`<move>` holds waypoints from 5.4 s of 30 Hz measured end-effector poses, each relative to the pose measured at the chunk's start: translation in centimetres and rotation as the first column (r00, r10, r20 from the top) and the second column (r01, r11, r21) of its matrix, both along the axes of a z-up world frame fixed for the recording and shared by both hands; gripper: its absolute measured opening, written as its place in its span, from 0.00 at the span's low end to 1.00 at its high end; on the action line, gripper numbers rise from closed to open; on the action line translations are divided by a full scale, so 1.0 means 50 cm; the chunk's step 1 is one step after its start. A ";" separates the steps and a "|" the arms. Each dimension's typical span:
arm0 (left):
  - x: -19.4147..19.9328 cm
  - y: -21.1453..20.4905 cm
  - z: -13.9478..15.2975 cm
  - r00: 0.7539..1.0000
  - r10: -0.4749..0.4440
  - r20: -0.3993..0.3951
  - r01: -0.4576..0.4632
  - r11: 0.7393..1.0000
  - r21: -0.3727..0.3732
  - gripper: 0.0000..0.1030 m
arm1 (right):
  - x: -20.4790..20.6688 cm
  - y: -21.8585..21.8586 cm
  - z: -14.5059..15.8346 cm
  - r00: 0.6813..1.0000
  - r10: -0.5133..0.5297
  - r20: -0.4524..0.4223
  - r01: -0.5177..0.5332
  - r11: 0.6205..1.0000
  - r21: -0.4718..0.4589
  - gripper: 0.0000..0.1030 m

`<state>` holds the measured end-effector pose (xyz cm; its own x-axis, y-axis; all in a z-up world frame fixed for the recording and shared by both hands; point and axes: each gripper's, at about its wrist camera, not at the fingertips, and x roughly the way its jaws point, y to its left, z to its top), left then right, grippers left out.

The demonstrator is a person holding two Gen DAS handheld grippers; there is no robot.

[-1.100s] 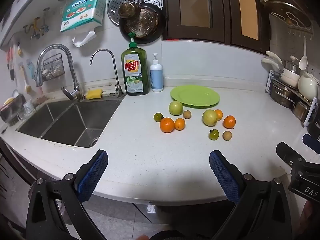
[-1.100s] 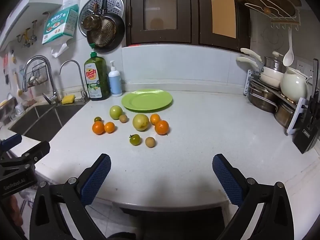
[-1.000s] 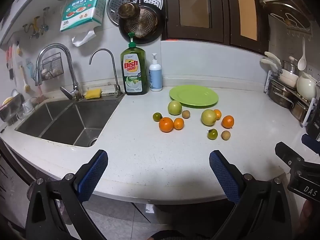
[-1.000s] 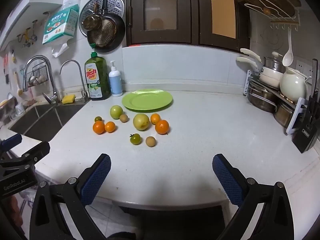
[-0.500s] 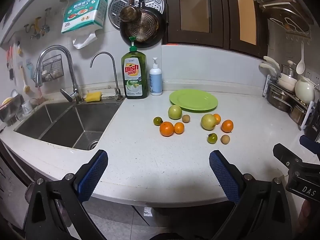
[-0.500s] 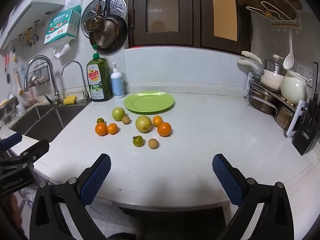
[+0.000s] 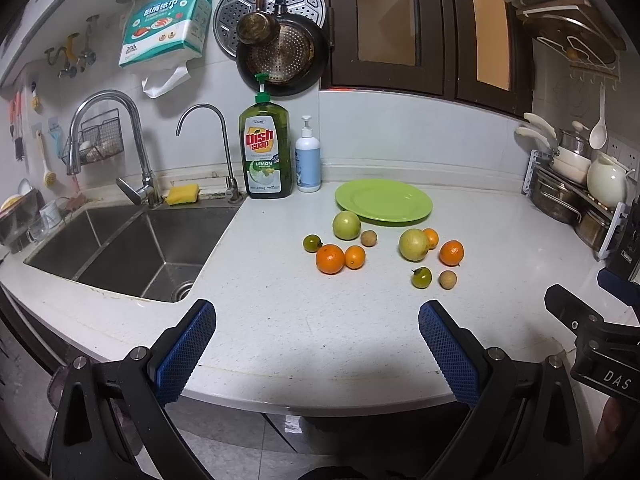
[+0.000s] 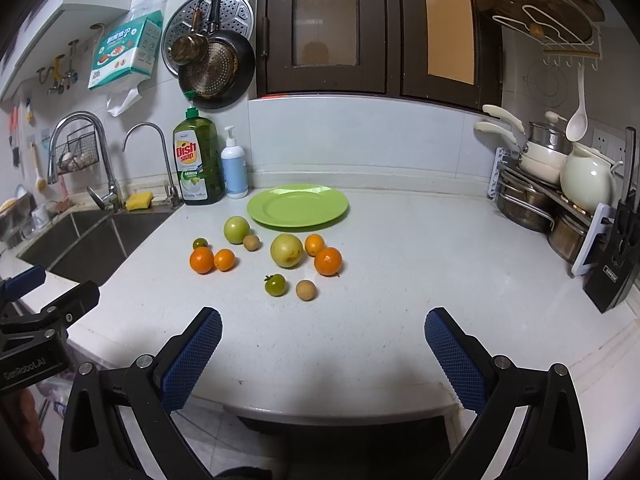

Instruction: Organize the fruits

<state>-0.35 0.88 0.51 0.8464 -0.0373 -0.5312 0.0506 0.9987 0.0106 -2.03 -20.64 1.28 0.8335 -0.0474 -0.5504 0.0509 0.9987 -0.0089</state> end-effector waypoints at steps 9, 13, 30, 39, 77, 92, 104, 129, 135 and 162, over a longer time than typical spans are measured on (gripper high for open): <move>-0.003 -0.002 0.000 1.000 -0.001 0.005 0.001 1.000 -0.002 1.00 | 0.000 -0.002 0.003 1.000 0.001 0.006 -0.001 1.000 -0.004 0.99; -0.003 -0.005 0.000 1.000 -0.002 0.005 0.002 1.000 -0.002 1.00 | -0.002 -0.004 0.003 1.000 0.002 0.009 -0.002 1.000 -0.004 0.99; -0.008 -0.021 0.004 1.000 -0.002 0.014 0.002 1.000 0.006 1.00 | -0.005 -0.012 0.005 1.000 0.001 0.017 -0.001 1.000 -0.005 0.99; -0.008 -0.021 0.005 1.000 -0.002 0.015 0.002 1.000 0.006 1.00 | -0.004 -0.019 0.006 1.000 0.001 0.020 -0.001 1.000 -0.007 0.99; 0.163 -0.117 -0.040 0.946 -0.324 -0.033 0.325 0.933 0.154 0.83 | 0.141 -0.043 -0.059 0.993 0.070 -0.098 -0.073 0.997 -0.022 0.82; 0.331 -0.187 -0.147 0.744 -0.637 -0.203 0.663 0.740 0.109 0.54 | 0.303 -0.028 -0.166 0.944 0.200 -0.264 -0.191 0.980 0.058 0.44; 0.394 -0.230 -0.196 0.618 -0.738 -0.271 0.774 0.632 0.042 0.43 | 0.359 -0.023 -0.211 0.914 0.226 -0.336 -0.204 0.974 0.099 0.32; 0.408 -0.204 -0.179 0.676 -0.688 -0.263 0.702 0.710 -0.052 0.29 | 0.368 -0.025 -0.192 0.919 0.230 -0.319 -0.196 0.971 0.136 0.27; 0.404 -0.190 -0.145 0.711 -0.666 -0.227 0.668 0.740 -0.081 0.29 | 0.365 -0.029 -0.163 0.932 0.225 -0.284 -0.191 0.971 0.142 0.27; 0.561 -0.115 -0.011 0.818 -0.559 -0.135 0.548 0.829 -0.116 0.29 | 0.504 0.019 -0.015 0.983 0.147 -0.107 -0.135 0.984 0.113 0.27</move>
<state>27.72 -4.88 -0.06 0.5781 -0.5156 -0.6324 0.5903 0.7994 -0.1120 23.17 -19.68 0.53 0.7591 0.1290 -0.6381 -0.0859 0.9914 0.0983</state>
